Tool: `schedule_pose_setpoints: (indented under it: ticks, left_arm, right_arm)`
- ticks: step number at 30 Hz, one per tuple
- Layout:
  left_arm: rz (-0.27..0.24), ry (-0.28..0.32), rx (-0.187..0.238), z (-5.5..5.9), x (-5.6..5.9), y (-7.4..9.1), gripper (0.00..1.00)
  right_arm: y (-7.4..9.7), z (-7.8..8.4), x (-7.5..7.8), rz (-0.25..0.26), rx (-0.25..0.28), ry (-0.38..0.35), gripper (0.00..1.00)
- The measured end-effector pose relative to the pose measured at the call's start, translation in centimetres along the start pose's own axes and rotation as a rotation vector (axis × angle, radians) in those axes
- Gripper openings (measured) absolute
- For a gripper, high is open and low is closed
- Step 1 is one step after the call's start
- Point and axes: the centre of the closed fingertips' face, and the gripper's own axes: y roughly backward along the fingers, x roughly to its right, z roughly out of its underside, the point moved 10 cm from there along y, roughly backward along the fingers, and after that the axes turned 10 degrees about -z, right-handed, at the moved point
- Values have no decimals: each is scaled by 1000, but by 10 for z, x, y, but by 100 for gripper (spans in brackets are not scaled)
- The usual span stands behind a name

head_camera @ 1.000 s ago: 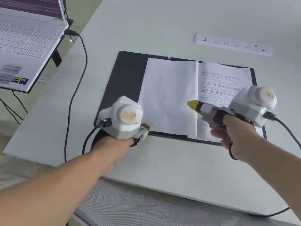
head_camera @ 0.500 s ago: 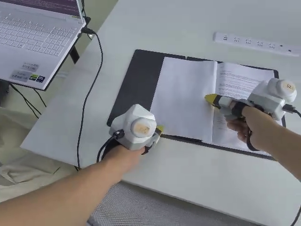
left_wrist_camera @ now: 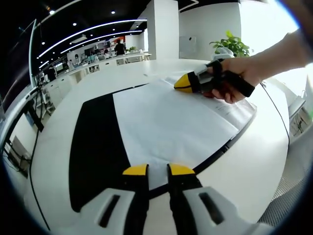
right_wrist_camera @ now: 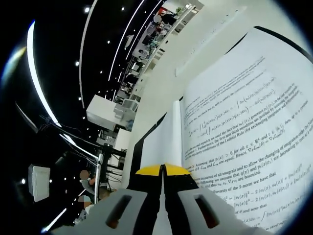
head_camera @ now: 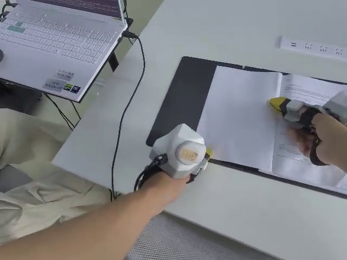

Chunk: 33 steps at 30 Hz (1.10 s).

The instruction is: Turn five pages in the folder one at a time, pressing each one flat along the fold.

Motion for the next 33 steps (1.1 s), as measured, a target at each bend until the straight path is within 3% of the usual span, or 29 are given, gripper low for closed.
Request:
schedule_pose_setpoints:
  ticks: [1,4,7,9,13,20,30,33]
  left_arm:
    - [0,2,0,0,0,0,13]
    - [-5,-4,-2,0,1,0,12]
    - [-6,5,-1,0,1,1,12]
    - [-5,4,0,0,1,1,12]
    - [-3,2,4,0,1,1,12]
    - [-6,7,4,0,1,2,12]
    - [-6,7,6,0,1,2,12]
    - [-7,4,7,0,1,2,12]
  right_arm:
    - [-2,-3,1,-9,2,-33,0]
    - [-9,-10,1,-4,-35,2,0]
    - [-18,-18,-1,-3,-37,26,0]
    - [-22,-25,2,7,7,18,0]
    - [-29,-32,5,13,38,-2,0]
    - [-49,-50,4,66,109,56,0]
    - [-55,-59,8,74,96,36,0]
    - [-52,-56,7,73,60,59,0]
